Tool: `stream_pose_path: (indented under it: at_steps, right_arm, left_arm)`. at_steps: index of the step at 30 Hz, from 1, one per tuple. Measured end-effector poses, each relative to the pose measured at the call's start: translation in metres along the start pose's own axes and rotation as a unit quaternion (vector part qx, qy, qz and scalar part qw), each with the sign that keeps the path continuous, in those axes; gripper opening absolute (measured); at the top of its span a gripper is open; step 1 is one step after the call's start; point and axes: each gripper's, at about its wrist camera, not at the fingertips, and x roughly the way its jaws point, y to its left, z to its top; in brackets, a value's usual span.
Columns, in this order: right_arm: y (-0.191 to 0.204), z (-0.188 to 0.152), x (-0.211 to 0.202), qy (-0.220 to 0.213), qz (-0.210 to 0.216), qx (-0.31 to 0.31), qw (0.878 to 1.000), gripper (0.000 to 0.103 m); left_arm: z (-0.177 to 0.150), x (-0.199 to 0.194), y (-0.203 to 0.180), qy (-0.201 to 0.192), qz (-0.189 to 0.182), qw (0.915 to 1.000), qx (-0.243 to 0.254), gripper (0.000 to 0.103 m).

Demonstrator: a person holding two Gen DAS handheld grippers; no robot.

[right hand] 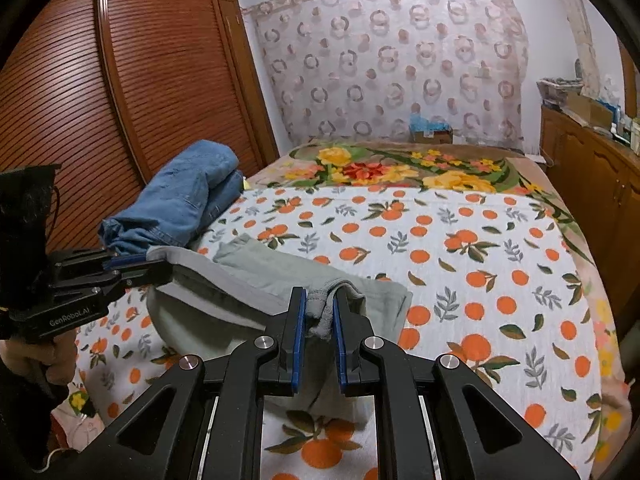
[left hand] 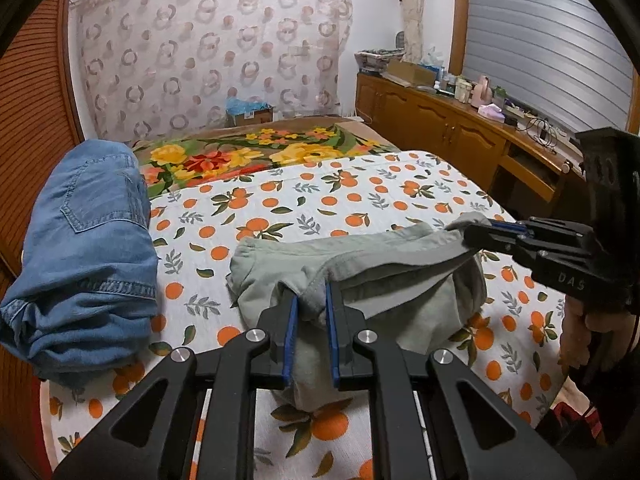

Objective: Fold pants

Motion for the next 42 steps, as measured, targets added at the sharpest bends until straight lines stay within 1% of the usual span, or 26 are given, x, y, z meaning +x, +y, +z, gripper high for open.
stream_pose_path:
  at_steps: [4,6,10,11,12,15,17,19,21,22,23,24,26,28,31,35,37,38,39,40,42]
  right_arm:
    - [0.0,-0.001,0.014,0.016,-0.005,-0.004,1.0,0.012]
    - [-0.001,-0.001,0.02,0.02,-0.008,-0.005,1.0,0.012]
    - [-0.003,0.0,0.026,0.024,-0.007,0.001,1.0,0.012]
    - [-0.003,0.0,0.027,0.025,-0.008,0.002,1.0,0.012]
    - [-0.003,0.001,0.028,0.026,-0.009,0.002,1.0,0.012]
    - [-0.002,0.001,0.029,0.022,-0.012,-0.001,1.0,0.013]
    - [-0.001,-0.001,0.027,0.019,-0.014,-0.005,1.0,0.017]
    - [0.0,-0.001,0.025,0.012,-0.016,-0.009,1.0,0.019]
    - [0.001,-0.002,0.023,0.009,-0.019,-0.013,1.0,0.027]
    - [0.001,-0.002,0.022,0.007,-0.021,-0.015,1.0,0.032]
    - [0.001,-0.002,0.021,0.006,-0.022,-0.017,1.0,0.034]
    - [0.001,-0.003,0.02,0.006,-0.019,-0.019,1.0,0.035]
    - [0.001,-0.003,0.017,0.004,-0.019,-0.021,1.0,0.041]
    - [0.0,-0.004,0.011,-0.001,-0.022,-0.024,0.999,0.044]
    - [-0.001,-0.006,0.002,-0.007,-0.02,-0.028,0.999,0.053]
    - [-0.003,-0.016,-0.009,-0.003,-0.027,-0.031,0.999,0.053]
    - [-0.005,-0.024,-0.01,0.014,-0.029,-0.032,0.999,0.053]
    - [-0.006,-0.029,-0.009,0.022,-0.028,-0.031,0.999,0.053]
    - [-0.008,-0.032,-0.009,0.028,-0.026,-0.031,0.999,0.053]
    - [-0.009,-0.036,-0.008,0.035,-0.024,-0.03,0.999,0.053]
    - [-0.013,-0.041,-0.005,0.047,-0.022,-0.026,0.998,0.053]
  left_arm:
    - [-0.006,0.005,0.001,0.008,0.003,1.0,-0.003,0.022]
    - [-0.007,0.005,0.0,0.009,0.004,0.9999,-0.003,0.028]
    - [-0.01,0.004,0.0,0.005,0.004,1.0,-0.003,0.038]
    - [-0.01,0.003,0.0,0.001,0.005,1.0,-0.002,0.043]
    - [-0.011,0.002,0.0,-0.002,0.006,1.0,0.0,0.046]
    - [-0.011,0.0,-0.003,-0.006,0.004,1.0,0.005,0.049]
    - [-0.012,0.001,-0.004,-0.006,0.008,0.9999,0.008,0.052]
    - [-0.013,0.002,-0.004,-0.007,0.011,0.9999,0.008,0.059]
    - [-0.014,0.002,-0.002,-0.01,0.01,0.9999,0.003,0.07]
    - [-0.015,0.003,0.0,-0.012,0.012,0.9999,-0.003,0.072]
    - [-0.015,0.004,0.002,-0.013,0.014,0.9998,-0.007,0.077]
    - [-0.016,0.004,0.004,-0.013,0.014,0.9997,-0.011,0.078]
    - [-0.019,0.007,0.007,-0.008,0.012,0.9997,-0.017,0.078]
    - [-0.023,0.009,0.009,-0.004,0.018,0.9997,-0.019,0.078]
    - [-0.029,0.01,0.014,0.004,0.016,0.9995,-0.027,0.078]
    - [-0.037,0.01,0.019,0.014,0.011,0.9992,-0.037,0.078]
    - [-0.042,0.01,0.02,0.017,0.009,0.9991,-0.037,0.075]
    - [-0.044,0.01,0.02,0.02,0.009,0.999,-0.038,0.071]
    - [-0.046,0.012,0.021,0.026,0.011,0.9988,-0.039,0.062]
    - [-0.048,0.015,0.021,0.037,0.013,0.9984,-0.041,0.059]
    - [-0.051,0.016,0.021,0.04,0.008,0.9982,-0.042,0.055]
